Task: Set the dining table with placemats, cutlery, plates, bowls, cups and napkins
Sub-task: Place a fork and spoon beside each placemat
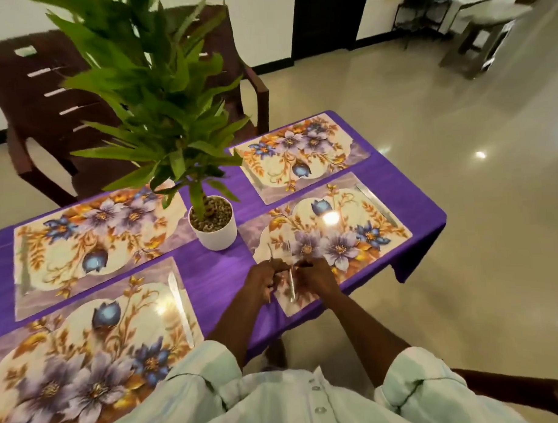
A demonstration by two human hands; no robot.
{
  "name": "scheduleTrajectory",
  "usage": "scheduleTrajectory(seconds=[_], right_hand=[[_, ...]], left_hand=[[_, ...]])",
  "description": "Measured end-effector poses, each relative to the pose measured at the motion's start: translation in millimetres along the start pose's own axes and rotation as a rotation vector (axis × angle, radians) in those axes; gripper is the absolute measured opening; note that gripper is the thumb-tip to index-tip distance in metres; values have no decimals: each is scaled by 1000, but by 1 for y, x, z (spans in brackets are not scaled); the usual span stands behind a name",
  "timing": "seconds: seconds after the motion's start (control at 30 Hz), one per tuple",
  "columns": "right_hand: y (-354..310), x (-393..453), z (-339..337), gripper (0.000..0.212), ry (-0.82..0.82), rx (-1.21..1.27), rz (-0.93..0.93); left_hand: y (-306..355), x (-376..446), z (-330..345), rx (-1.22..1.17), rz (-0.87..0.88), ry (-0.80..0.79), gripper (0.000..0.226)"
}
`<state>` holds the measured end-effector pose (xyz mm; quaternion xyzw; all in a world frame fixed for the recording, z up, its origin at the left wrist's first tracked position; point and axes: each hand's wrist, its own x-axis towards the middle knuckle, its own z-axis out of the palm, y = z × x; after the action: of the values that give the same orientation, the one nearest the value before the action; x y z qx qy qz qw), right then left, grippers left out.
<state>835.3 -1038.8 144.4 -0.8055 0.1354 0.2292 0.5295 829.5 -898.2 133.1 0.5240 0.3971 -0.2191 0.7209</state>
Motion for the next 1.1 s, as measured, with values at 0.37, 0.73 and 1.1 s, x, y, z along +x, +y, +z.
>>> scheduleTrajectory(seconds=[0.37, 0.73, 1.1], right_hand=[[-28, 63, -26, 13, -272, 27, 125], [-30, 73, -41, 11, -617, -138, 146], [-42, 76, -4, 16, -456, -225, 124]], left_hand=[[12, 9, 26, -73, 118, 203, 52], [-13, -27, 52, -69, 203, 426, 40], [-17, -41, 10, -205, 230, 533, 35]])
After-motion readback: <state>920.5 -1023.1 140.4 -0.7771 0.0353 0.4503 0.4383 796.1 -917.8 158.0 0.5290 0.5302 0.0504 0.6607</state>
